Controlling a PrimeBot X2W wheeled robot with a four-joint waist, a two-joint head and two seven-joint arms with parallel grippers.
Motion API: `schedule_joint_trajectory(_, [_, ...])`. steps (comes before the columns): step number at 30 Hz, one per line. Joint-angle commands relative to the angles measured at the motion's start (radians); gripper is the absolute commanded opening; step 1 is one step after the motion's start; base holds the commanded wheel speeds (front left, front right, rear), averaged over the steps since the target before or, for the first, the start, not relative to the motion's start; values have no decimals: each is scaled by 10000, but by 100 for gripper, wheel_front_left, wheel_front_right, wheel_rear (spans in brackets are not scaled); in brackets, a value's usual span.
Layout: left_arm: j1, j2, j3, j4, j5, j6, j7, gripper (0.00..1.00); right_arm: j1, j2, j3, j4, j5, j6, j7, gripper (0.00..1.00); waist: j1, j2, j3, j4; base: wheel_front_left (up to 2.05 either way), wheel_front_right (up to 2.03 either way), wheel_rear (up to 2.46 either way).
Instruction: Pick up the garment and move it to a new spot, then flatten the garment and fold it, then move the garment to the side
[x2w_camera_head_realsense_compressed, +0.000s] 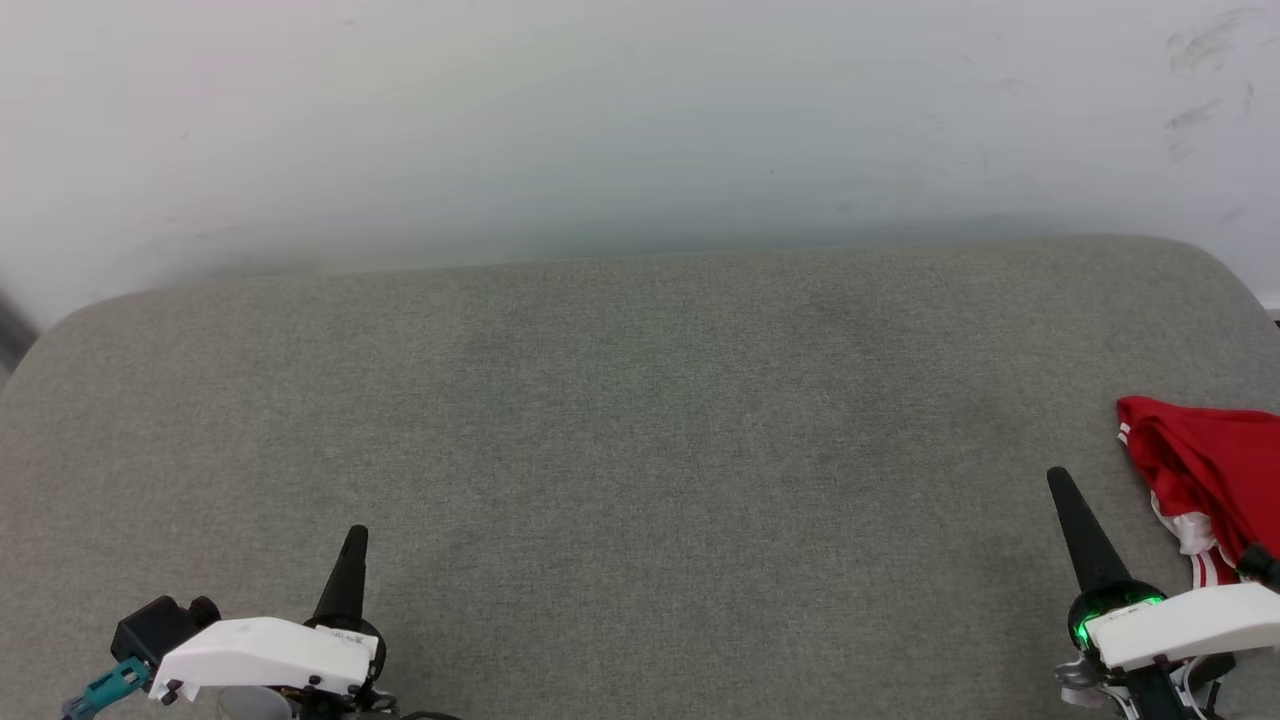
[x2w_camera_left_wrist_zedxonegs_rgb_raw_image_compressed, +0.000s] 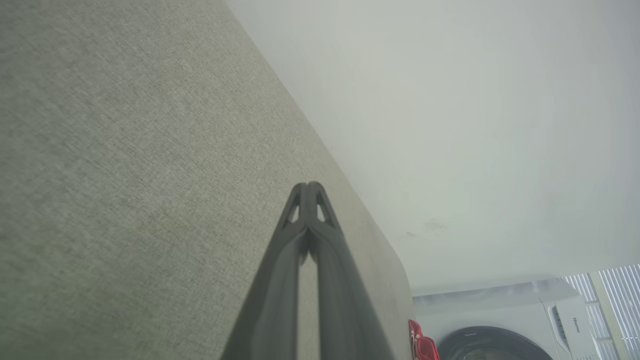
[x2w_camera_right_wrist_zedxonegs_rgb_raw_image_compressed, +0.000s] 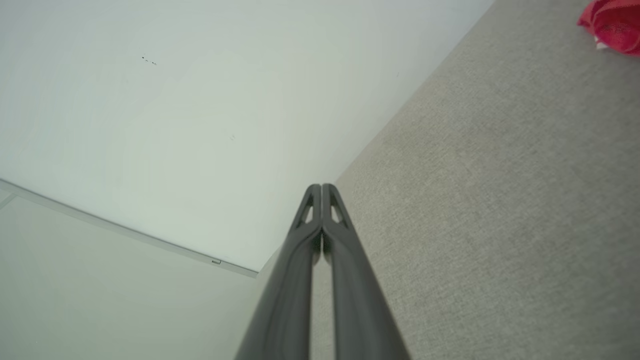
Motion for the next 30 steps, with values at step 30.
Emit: schedule_joint_trajectory(30, [-580, -470, 778, 269, -2370, -711, 789, 0, -646, 102, -155, 685, 3044, -1, -22, 0, 0, 0, 63, 33, 0, 0, 0])
